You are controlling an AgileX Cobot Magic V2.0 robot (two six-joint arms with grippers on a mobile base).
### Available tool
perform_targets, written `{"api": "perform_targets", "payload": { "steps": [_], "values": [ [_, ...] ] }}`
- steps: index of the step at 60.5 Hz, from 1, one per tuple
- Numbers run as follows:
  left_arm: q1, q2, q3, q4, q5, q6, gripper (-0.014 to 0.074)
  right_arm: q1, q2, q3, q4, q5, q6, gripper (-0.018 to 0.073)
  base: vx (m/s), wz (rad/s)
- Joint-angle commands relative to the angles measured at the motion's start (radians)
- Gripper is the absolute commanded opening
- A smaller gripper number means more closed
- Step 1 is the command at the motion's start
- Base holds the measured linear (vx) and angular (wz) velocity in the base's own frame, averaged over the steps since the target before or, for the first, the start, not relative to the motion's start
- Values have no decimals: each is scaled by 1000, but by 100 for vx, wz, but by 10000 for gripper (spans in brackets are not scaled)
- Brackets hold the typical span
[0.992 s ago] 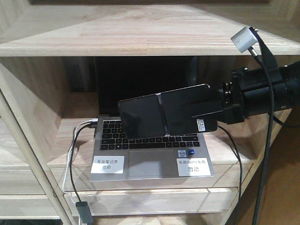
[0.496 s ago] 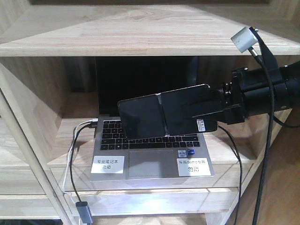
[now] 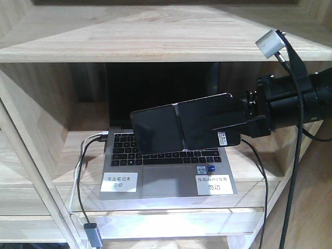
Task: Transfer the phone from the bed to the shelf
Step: 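Raise the held phone above the upper shelf with the right gripper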
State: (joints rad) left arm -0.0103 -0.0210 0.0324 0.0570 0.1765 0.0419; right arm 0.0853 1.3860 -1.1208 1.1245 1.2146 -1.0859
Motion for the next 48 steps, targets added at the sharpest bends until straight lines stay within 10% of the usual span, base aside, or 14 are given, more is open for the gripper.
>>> {"api": "perform_targets", "payload": {
  "steps": [1, 48],
  "values": [
    [-2, -4, -26, -7, -69, -3, 1, 0, -35, -29, 89, 75, -2, -1, 0, 0],
    [-2, -4, -26, -7, -69, -3, 1, 0, -90, -339, 133, 45, 129, -1, 0, 0]
  ]
}}
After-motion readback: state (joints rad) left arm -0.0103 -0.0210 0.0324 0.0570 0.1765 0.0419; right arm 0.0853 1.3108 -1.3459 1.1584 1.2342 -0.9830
